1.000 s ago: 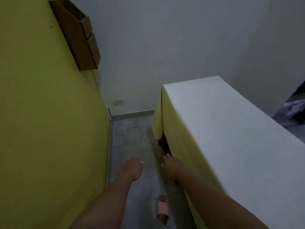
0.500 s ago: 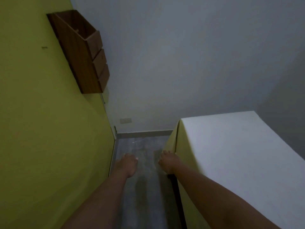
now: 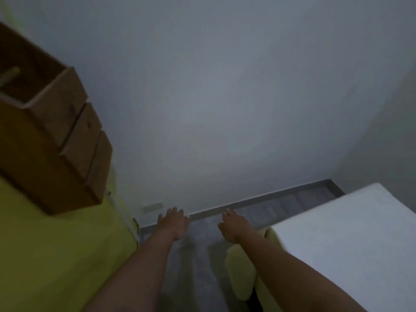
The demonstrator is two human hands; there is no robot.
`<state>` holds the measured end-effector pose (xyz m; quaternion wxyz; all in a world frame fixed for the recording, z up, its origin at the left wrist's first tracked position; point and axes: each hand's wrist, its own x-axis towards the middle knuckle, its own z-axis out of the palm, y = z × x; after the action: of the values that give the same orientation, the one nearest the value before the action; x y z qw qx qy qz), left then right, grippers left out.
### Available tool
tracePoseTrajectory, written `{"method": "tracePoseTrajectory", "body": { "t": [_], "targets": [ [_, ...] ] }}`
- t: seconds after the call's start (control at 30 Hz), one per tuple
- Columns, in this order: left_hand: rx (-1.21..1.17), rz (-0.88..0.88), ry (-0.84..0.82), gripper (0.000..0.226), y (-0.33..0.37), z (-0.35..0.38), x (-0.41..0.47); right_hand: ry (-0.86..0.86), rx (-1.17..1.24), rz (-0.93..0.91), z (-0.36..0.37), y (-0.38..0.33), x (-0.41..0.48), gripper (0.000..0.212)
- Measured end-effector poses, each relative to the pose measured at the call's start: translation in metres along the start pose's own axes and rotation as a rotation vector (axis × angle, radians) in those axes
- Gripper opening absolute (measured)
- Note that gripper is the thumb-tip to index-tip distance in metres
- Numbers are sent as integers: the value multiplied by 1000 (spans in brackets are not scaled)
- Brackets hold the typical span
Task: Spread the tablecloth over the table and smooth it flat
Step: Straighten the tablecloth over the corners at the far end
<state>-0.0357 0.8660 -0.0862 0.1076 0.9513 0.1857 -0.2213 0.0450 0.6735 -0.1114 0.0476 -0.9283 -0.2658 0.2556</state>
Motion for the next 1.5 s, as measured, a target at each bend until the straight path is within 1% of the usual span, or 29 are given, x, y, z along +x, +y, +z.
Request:
{"method": "tracePoseTrajectory", "body": {
  "t": [0.07, 0.17, 0.37, 0.47, 0.6, 0.7, 0.87, 0.93, 1.03, 1.17, 1.23, 1.33, 1.47, 1.5],
  "targets": [
    [56, 65, 3, 51, 4, -27, 44, 34, 42, 46, -19, 7, 27, 55],
    [100, 182, -37, 52, 36, -51, 96, 60, 73, 121, -37, 31, 57, 54],
    [207, 465, -55, 53, 130, -91, 195, 138, 198, 410, -72, 116, 106, 52],
    [241, 537, -72, 52, 161, -106, 223, 117, 232, 498, -85, 147, 109, 51],
    [292, 639, -84, 53, 215, -128, 279, 141, 258, 644, -109, 188, 117, 47],
    [348, 746, -149, 53, 258, -135, 301, 155, 316, 762, -114, 208, 114, 48],
    [449, 986, -187, 53, 337, -142, 336, 276, 379, 1043, -125, 239, 107, 50],
    [511, 1083, -171, 51, 369, -144, 352, 327, 396, 1148, -131, 248, 101, 52],
    [559, 1176, -148, 50, 416, -145, 367, 380, 409, 1279, -144, 266, 88, 56],
    [670, 1352, -193, 49, 468, -137, 352, 403, 446, 1470, -149, 286, 58, 57],
    [699, 1411, -226, 51, 497, -124, 342, 415, 462, 1567, -143, 293, 45, 57],
    [664, 1478, -328, 54, 539, -95, 327, 408, 518, 1656, -130, 306, 36, 55],
    [574, 1526, -497, 47, 580, -64, 316, 415, 622, 1718, -117, 325, 40, 54],
    [555, 1537, -518, 46, 588, -58, 316, 432, 635, 1733, -114, 329, 43, 55]
  ]
}}
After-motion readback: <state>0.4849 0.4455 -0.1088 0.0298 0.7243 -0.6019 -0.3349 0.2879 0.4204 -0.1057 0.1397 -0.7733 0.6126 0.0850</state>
